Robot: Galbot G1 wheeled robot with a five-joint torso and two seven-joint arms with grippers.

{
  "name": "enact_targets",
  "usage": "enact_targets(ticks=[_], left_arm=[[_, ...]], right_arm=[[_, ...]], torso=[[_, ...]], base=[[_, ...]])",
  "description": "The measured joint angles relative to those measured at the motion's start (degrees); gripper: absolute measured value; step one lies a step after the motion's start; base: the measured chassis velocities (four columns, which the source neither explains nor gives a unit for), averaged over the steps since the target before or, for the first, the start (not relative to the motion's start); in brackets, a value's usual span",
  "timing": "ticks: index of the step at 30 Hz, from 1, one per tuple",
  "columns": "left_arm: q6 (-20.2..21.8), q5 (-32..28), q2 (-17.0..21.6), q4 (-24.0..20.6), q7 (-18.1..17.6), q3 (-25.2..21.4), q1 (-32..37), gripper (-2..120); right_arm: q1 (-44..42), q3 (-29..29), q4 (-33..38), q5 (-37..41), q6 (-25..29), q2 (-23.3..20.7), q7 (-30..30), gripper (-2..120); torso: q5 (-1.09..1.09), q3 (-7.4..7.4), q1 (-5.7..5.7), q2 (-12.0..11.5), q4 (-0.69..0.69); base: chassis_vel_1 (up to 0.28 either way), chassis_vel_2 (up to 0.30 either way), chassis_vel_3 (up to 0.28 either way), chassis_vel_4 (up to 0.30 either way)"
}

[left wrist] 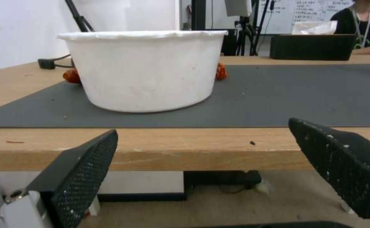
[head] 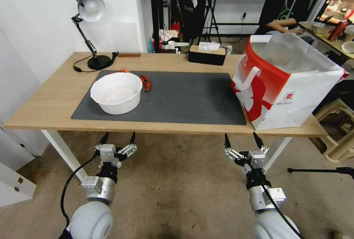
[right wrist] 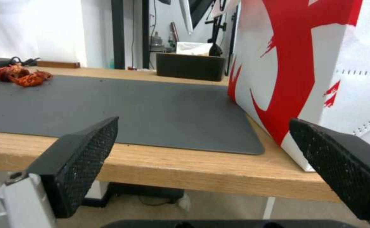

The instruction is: Close the takeout container lid, then place the container into the takeout bag.

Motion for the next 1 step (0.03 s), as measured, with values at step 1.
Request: enact_targets(ticks=[1], left_arm=[[0.00, 0.00, 0.00, 0.00, 0.00, 0.00, 0.00, 100]], right_arm=[[0.00, 0.00, 0.00, 0.00, 0.00, 0.00, 0.00, 100]], torso=[[0.00, 0.00, 0.00, 0.00, 0.00]], base=[[0.000, 0.000, 0.000, 0.000]])
